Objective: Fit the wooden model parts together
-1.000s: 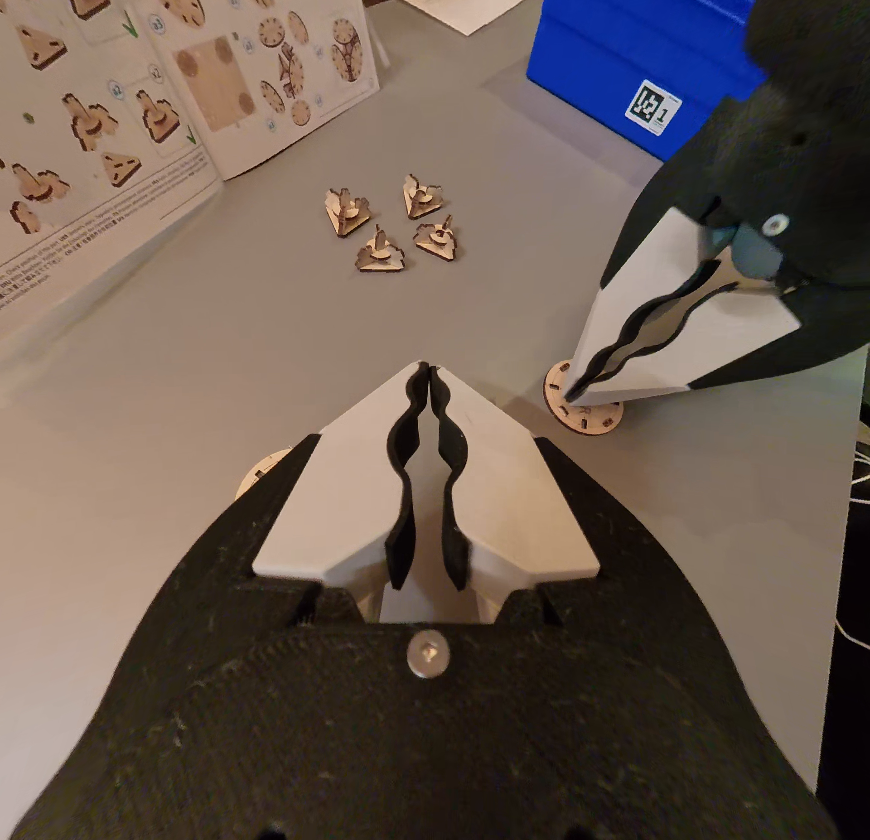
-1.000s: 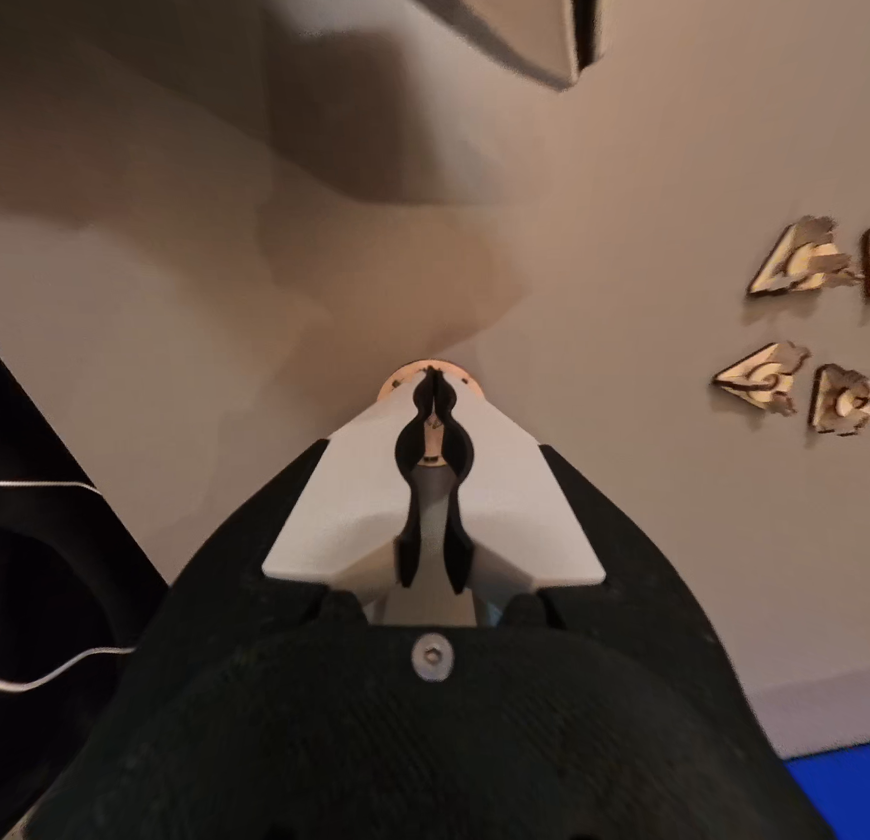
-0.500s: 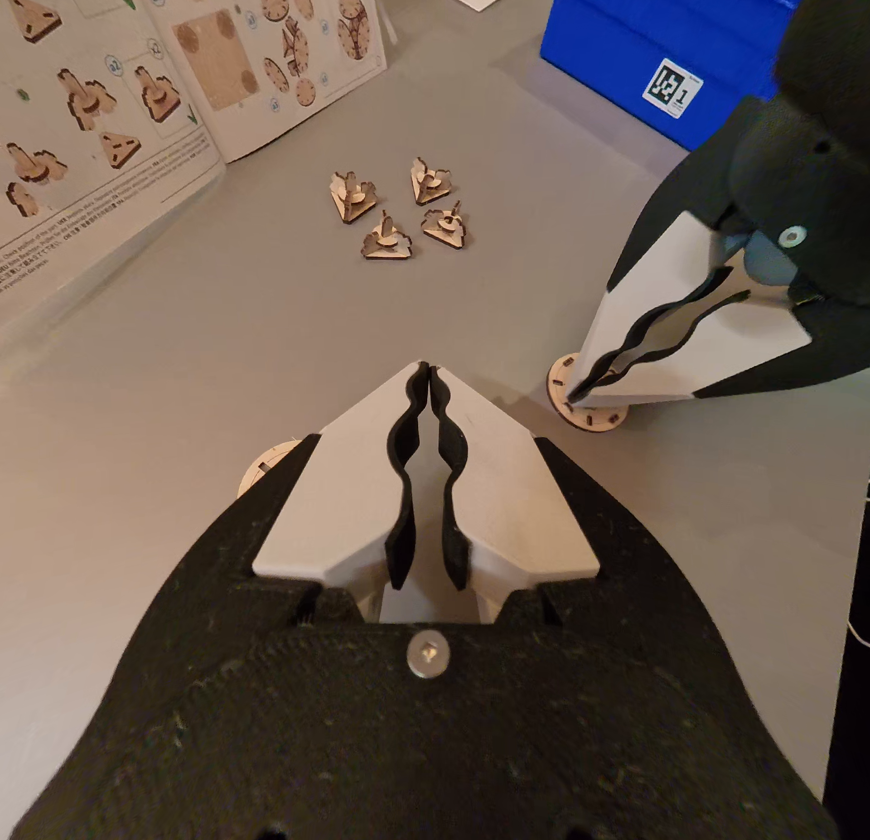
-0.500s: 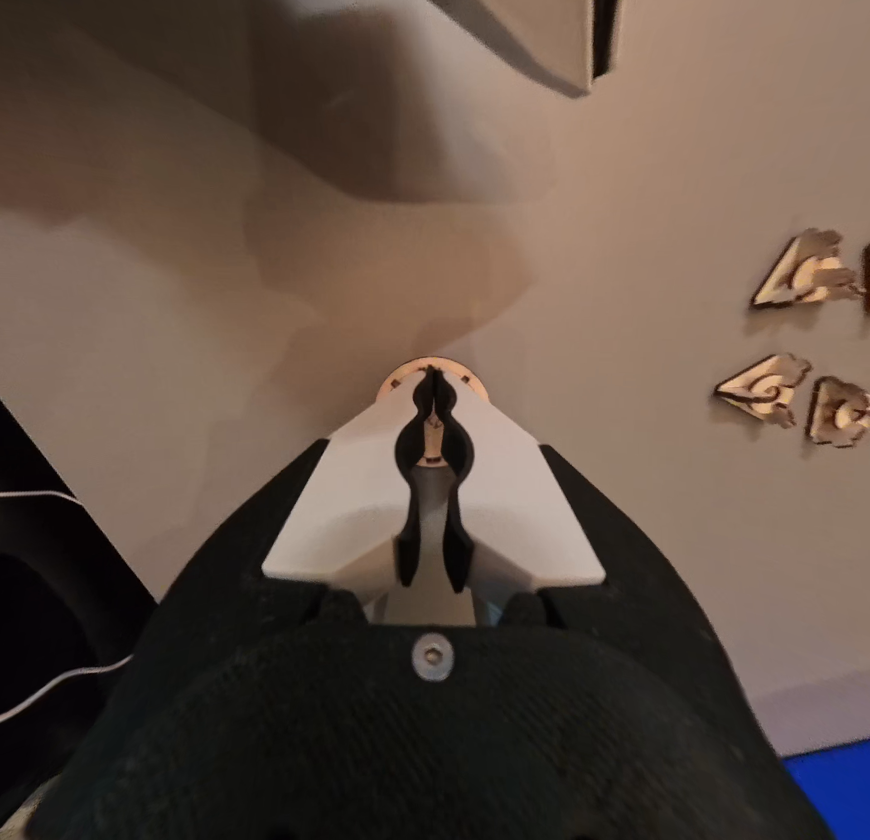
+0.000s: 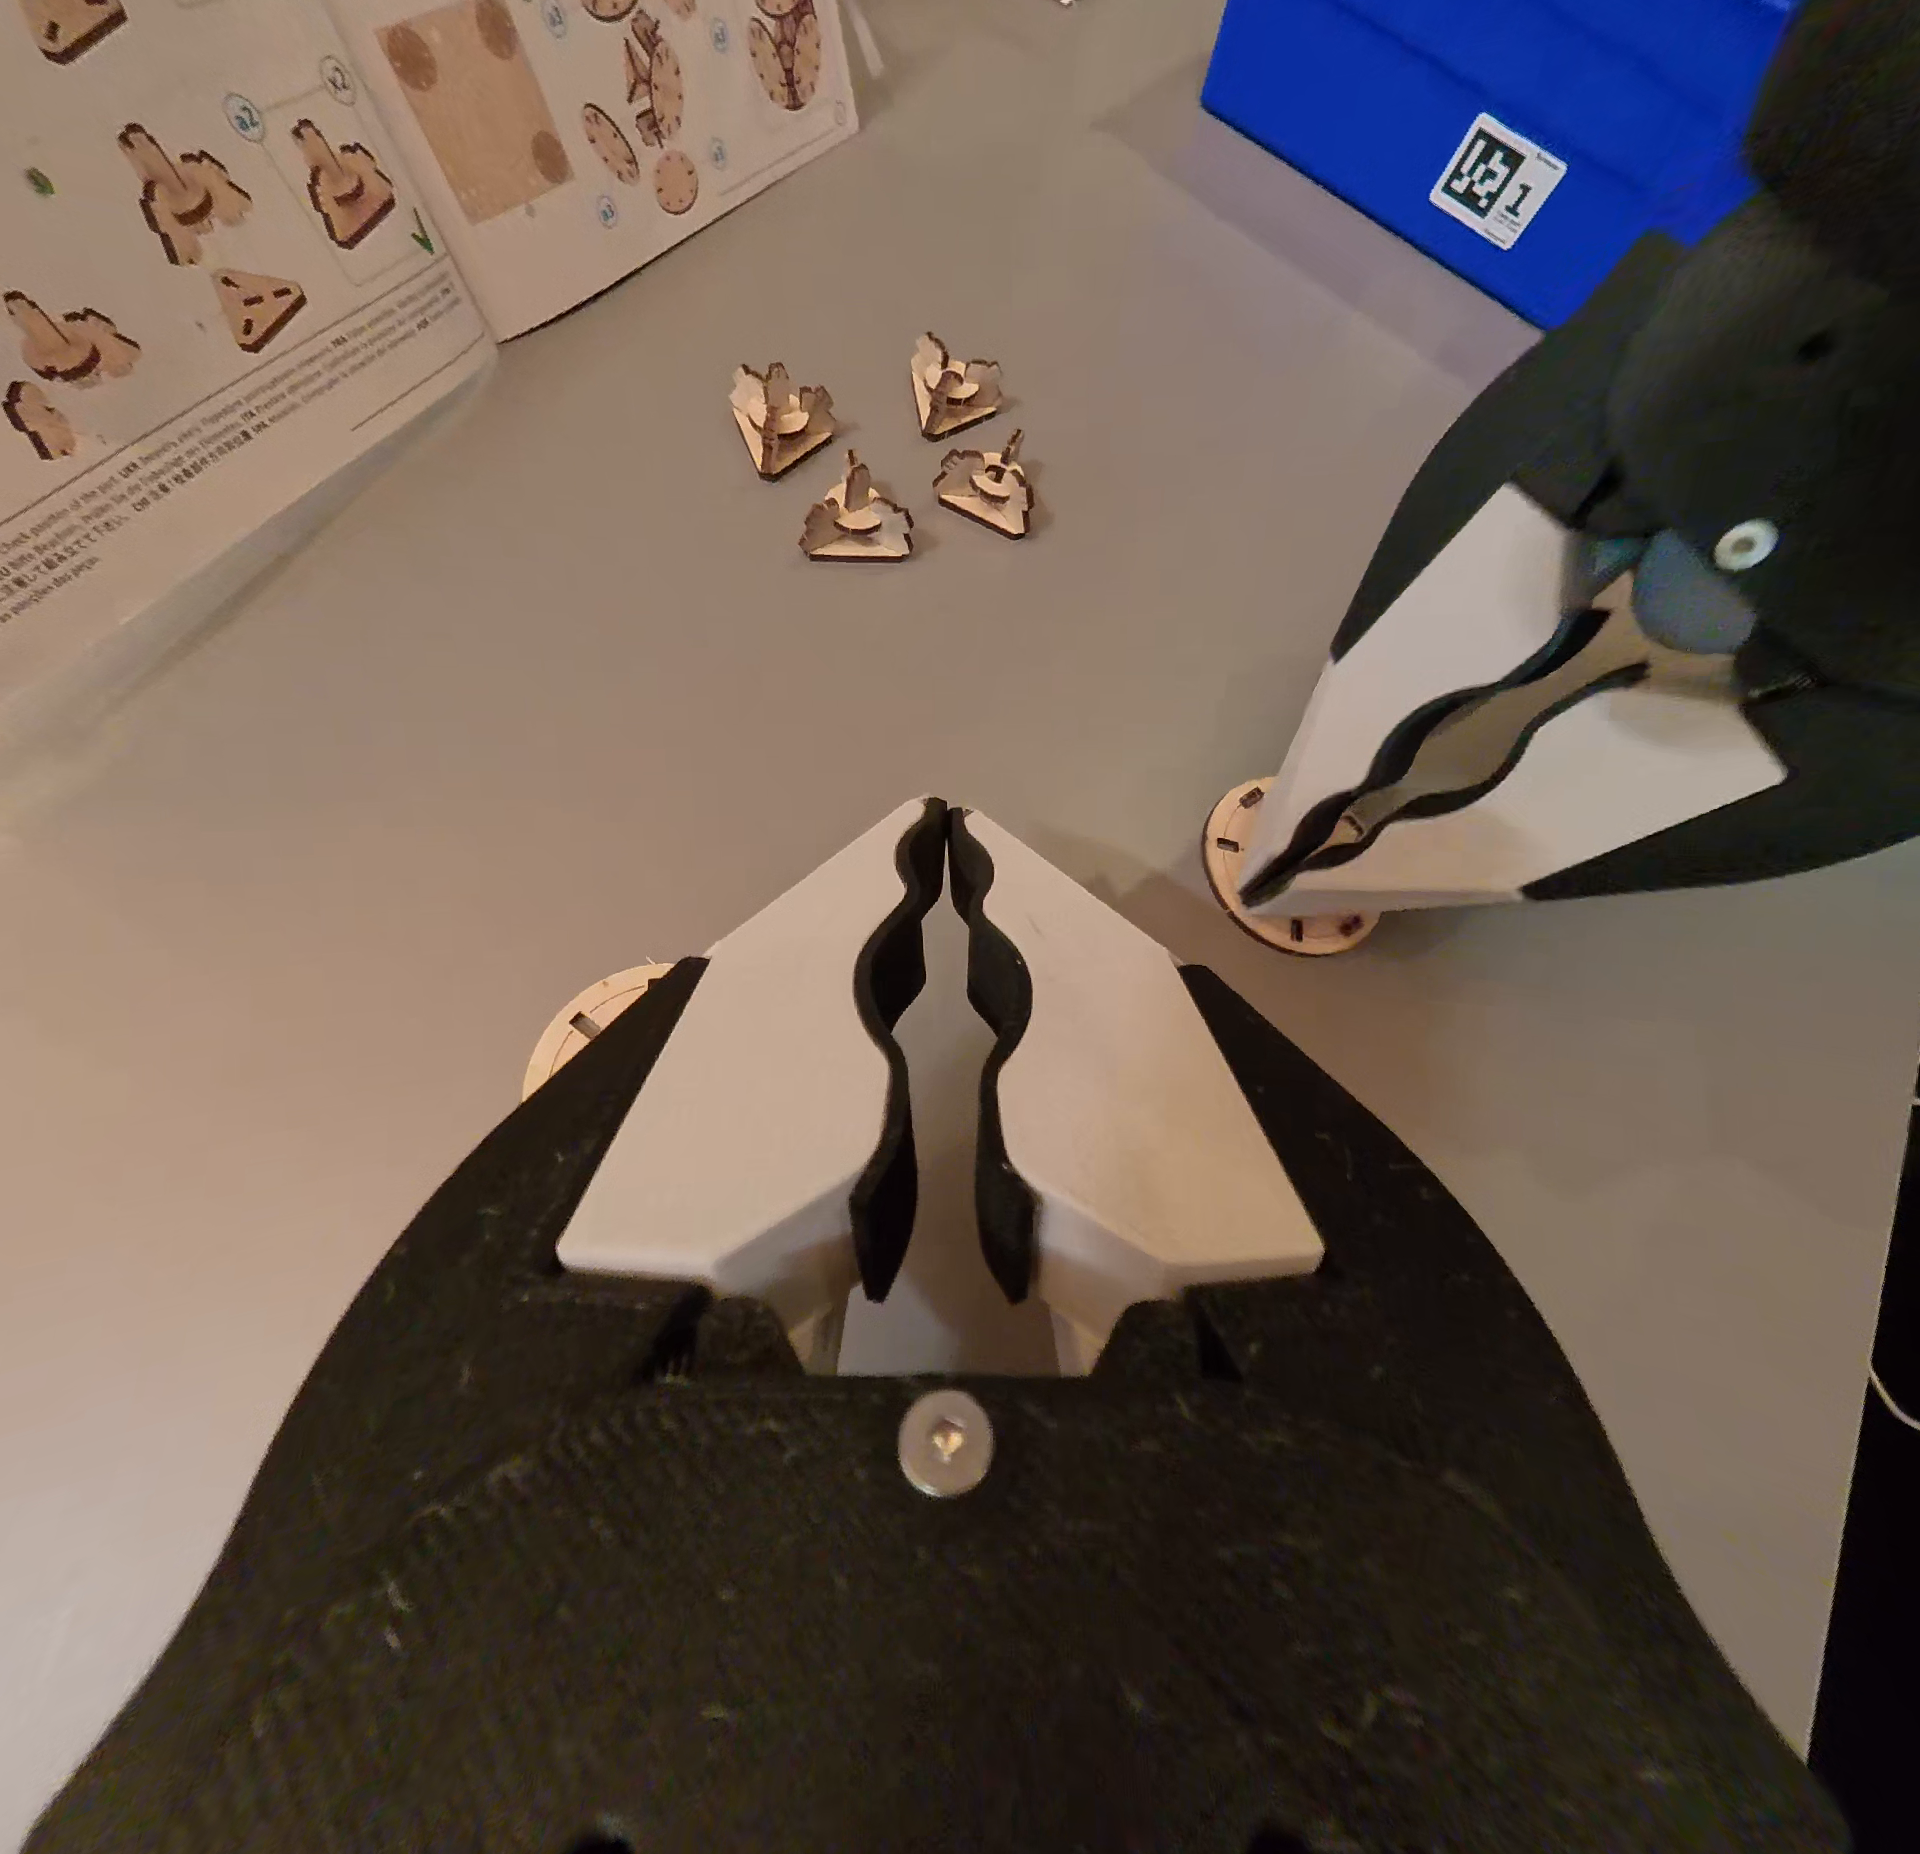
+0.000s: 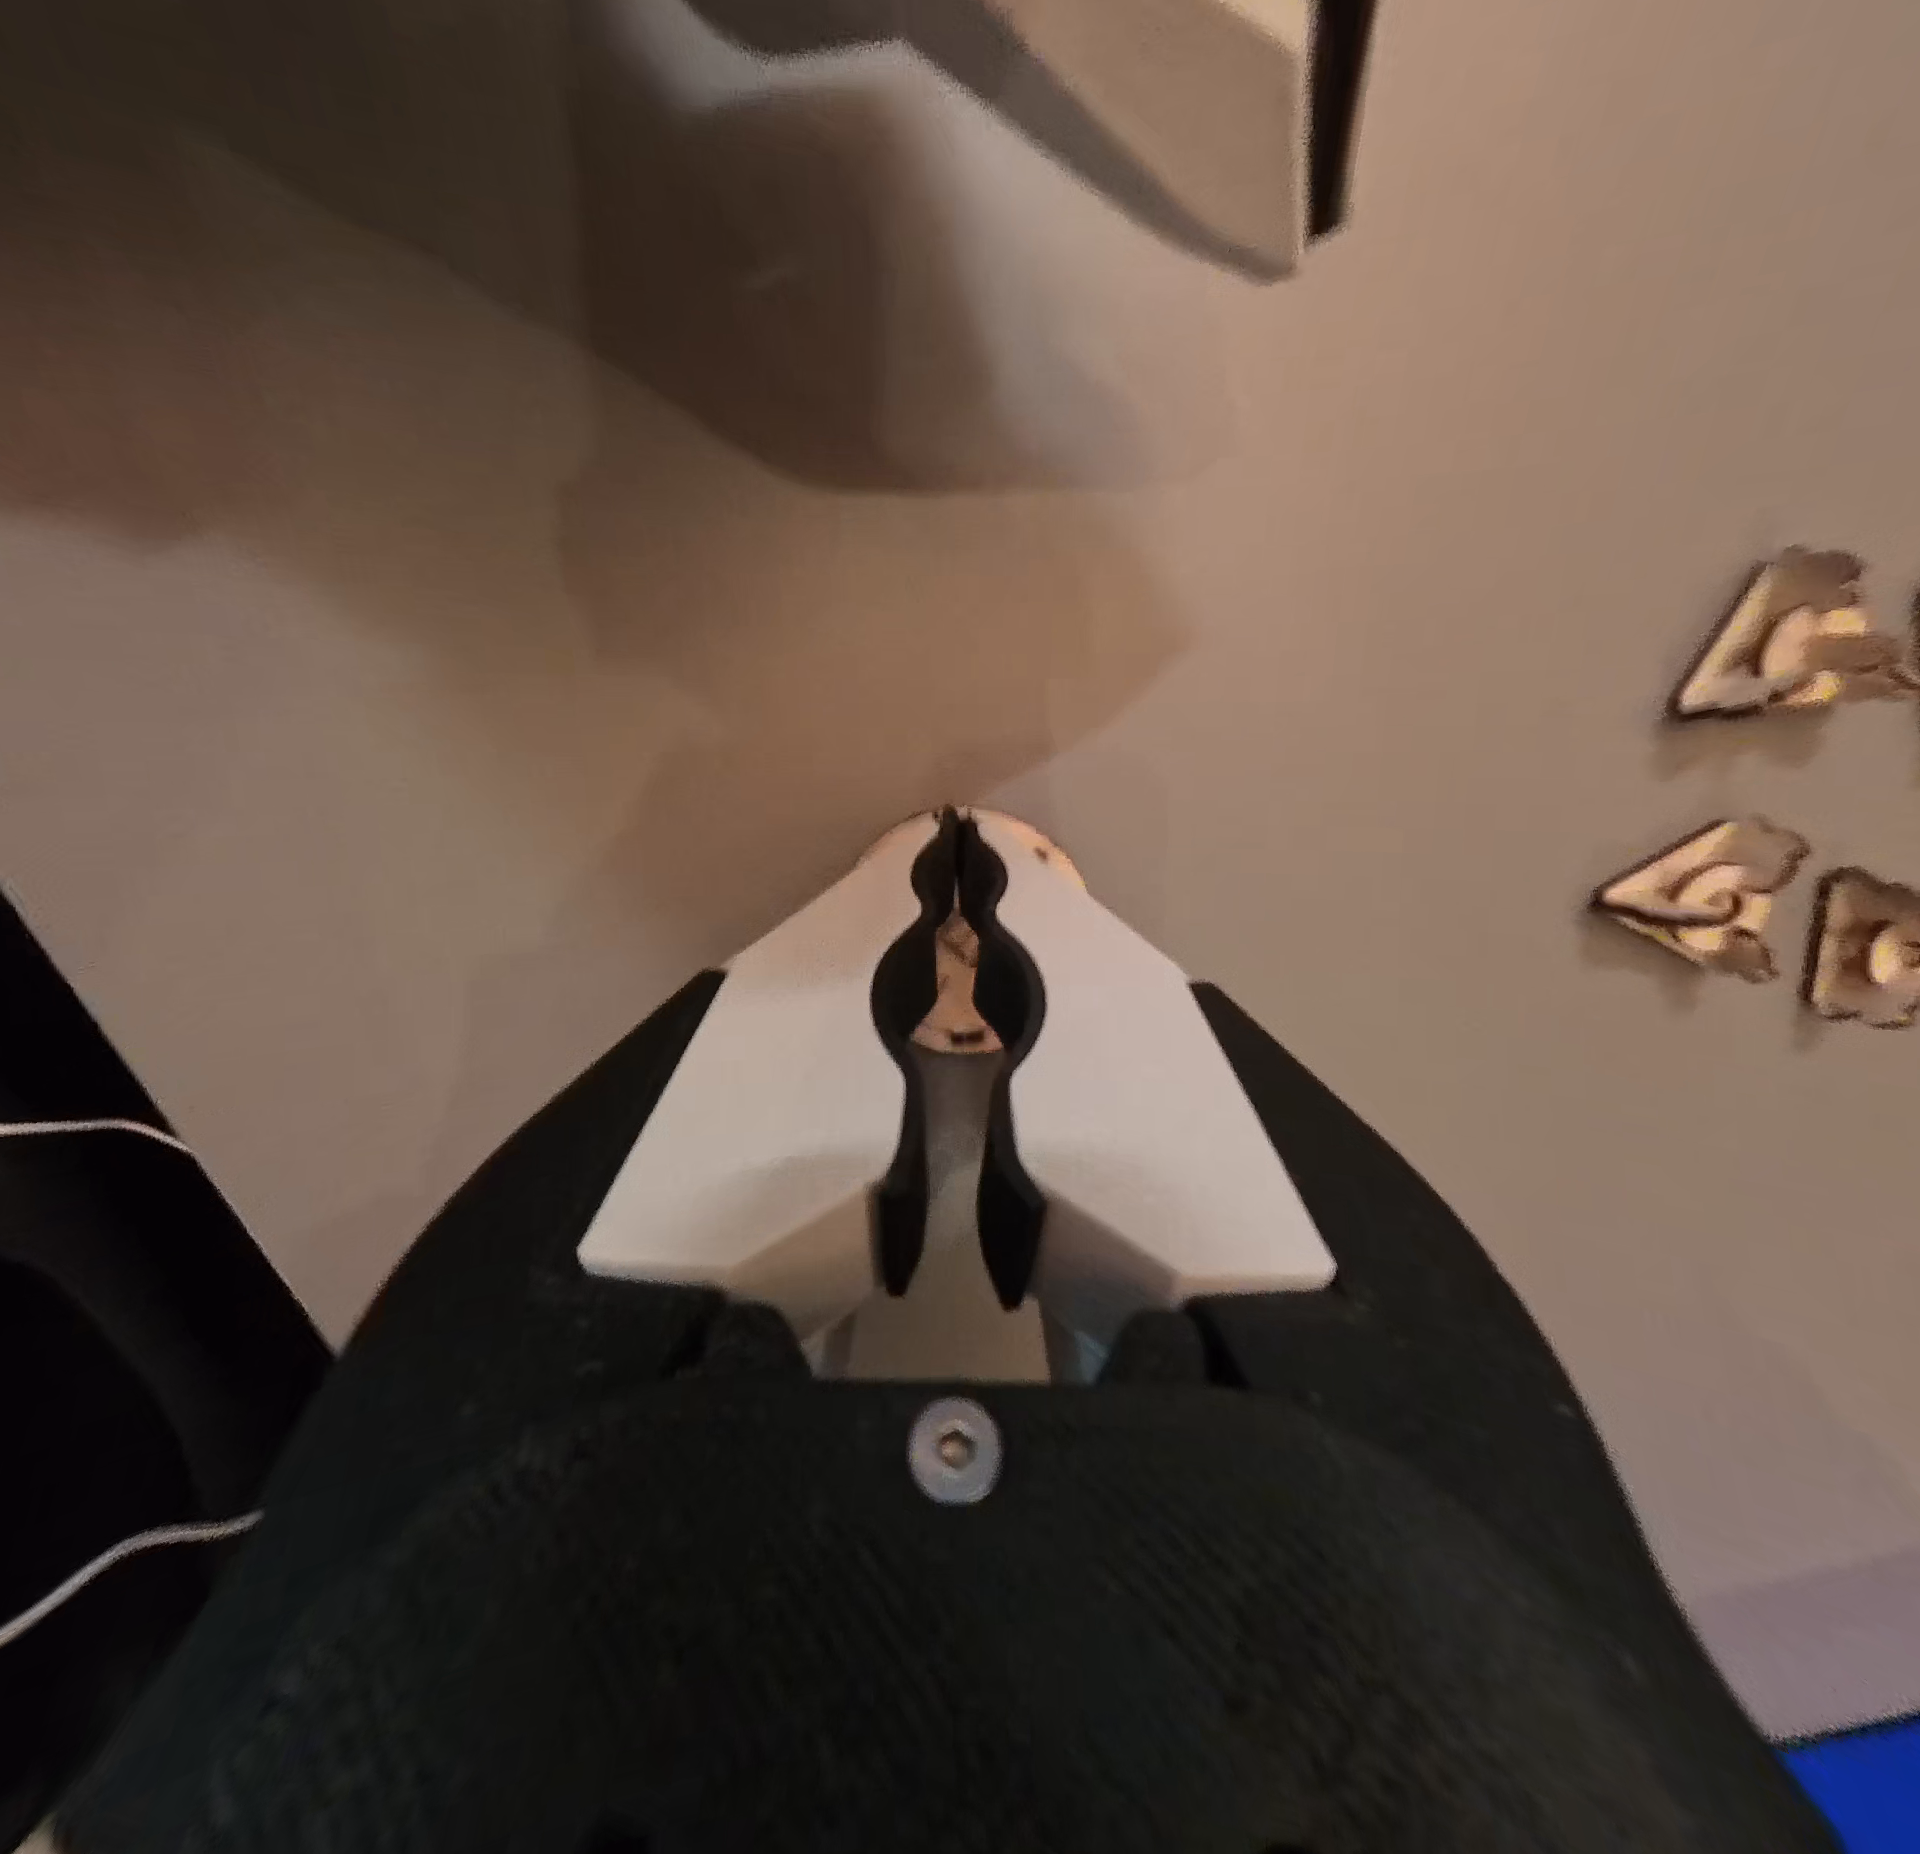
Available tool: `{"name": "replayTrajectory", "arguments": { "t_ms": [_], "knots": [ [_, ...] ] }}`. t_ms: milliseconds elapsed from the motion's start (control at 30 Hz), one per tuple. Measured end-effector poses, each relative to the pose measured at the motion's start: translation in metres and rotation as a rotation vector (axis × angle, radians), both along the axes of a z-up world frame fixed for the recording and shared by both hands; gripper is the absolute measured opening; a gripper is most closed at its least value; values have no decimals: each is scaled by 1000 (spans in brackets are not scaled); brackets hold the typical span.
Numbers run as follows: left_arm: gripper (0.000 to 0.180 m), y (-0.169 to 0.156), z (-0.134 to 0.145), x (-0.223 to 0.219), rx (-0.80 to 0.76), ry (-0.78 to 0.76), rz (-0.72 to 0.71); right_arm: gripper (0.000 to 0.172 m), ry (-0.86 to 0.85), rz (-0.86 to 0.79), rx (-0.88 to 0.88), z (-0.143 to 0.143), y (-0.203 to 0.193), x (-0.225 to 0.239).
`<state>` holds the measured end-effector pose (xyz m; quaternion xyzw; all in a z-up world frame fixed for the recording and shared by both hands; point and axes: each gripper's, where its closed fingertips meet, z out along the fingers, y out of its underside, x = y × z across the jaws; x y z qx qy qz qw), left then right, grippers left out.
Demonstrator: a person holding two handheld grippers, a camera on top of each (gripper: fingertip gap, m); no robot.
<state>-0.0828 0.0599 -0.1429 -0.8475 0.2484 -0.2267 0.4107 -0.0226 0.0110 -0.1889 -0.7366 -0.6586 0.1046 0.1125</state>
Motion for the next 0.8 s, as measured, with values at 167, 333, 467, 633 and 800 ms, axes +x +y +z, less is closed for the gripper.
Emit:
{"name": "replayTrajectory", "arguments": {
  "t_ms": [167,333,467,633,800],
  "knots": [
    [0,0,0,-1,-4,-1,4,0,38,-25,22,16,6,0],
    [0,-1,-1,1,-3,6,-6,0,36,-42,55,17,10,7],
    [0,-9,2,12,-7,-28,-80,0,84,-104,70,28,19,20],
    [38,-46,9,56,20,-71,-352,0,133,-162,79,36,21,41],
    [78,-56,-7,82,-2,-23,-379,0,187,-174,77,37,14,48]
  ]
}}
